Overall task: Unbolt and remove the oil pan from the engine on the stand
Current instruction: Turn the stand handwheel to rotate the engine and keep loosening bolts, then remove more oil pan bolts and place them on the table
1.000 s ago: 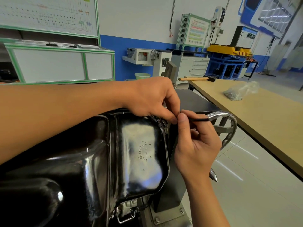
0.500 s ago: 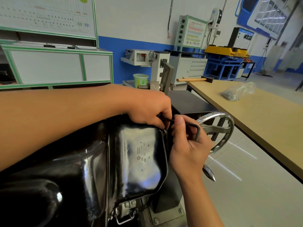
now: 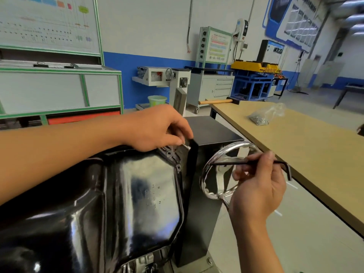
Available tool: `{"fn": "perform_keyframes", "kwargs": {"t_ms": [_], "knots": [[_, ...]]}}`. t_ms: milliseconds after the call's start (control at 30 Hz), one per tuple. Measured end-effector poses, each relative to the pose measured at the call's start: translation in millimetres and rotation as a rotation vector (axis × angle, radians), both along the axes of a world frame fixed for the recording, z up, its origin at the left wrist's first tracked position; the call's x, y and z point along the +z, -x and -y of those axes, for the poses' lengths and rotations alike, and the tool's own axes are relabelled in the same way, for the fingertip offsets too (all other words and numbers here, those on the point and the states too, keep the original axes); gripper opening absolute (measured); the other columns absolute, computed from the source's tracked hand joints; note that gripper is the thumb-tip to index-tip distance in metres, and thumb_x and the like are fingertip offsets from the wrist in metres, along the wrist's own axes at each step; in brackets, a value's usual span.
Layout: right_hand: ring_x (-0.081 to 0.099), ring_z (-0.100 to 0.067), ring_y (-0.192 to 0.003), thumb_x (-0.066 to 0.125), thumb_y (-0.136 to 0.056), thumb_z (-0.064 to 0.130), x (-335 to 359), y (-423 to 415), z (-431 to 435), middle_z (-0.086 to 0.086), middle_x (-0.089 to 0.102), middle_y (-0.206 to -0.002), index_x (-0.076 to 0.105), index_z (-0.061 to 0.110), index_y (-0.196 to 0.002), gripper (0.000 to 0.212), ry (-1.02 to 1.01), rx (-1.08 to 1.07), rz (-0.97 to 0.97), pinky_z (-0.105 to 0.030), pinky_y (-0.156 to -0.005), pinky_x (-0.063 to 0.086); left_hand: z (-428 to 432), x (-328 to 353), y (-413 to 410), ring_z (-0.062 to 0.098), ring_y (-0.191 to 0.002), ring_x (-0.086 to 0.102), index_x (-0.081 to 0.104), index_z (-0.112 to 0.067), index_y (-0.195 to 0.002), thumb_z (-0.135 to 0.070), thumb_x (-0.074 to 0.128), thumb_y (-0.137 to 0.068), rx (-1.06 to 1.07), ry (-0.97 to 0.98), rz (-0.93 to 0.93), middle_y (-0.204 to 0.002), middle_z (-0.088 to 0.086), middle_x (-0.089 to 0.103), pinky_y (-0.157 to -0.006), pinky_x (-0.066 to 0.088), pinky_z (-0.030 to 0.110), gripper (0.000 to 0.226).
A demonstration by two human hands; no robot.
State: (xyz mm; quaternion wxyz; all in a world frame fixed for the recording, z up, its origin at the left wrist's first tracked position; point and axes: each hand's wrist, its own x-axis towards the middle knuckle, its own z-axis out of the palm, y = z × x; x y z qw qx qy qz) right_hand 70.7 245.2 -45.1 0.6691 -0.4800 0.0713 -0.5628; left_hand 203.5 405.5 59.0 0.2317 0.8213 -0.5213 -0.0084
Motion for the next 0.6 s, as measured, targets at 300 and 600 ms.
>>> {"fn": "perform_keyframes", "kwargs": {"t_ms": [300, 600], "knots": [[0.051, -0.01, -0.054, 0.047, -0.104, 0.038, 33.2, 101.0, 136.9, 0.004, 0.056, -0.057, 0.062, 0.016, -0.072, 0.042, 0.234, -0.15, -0.348, -0.02, -0.051, 0.041, 158.1, 10.9, 59.0, 0.005, -0.07, 0.073, 0.069, -0.018, -0.086, -0.008, 0.08, -0.078, -0.04, 0.304, -0.391, -0.075, -0.003, 0.077, -0.06, 0.052, 0.012, 0.017], [0.054, -0.004, -0.051, 0.048, -0.104, 0.035, 43.8, 216.8, 284.0, 0.006, 0.063, -0.055, 0.067, 0.01, -0.081, 0.039, 0.176, -0.469, -0.556, -0.014, -0.049, 0.044, 398.5, -78.3, 147.7, 0.014, -0.068, 0.066, 0.068, -0.016, -0.072, -0.004, 0.086, -0.073, -0.08, 0.2, -0.431, -0.073, 0.001, 0.073, -0.055, 0.045, 0.013, 0.021]]}}
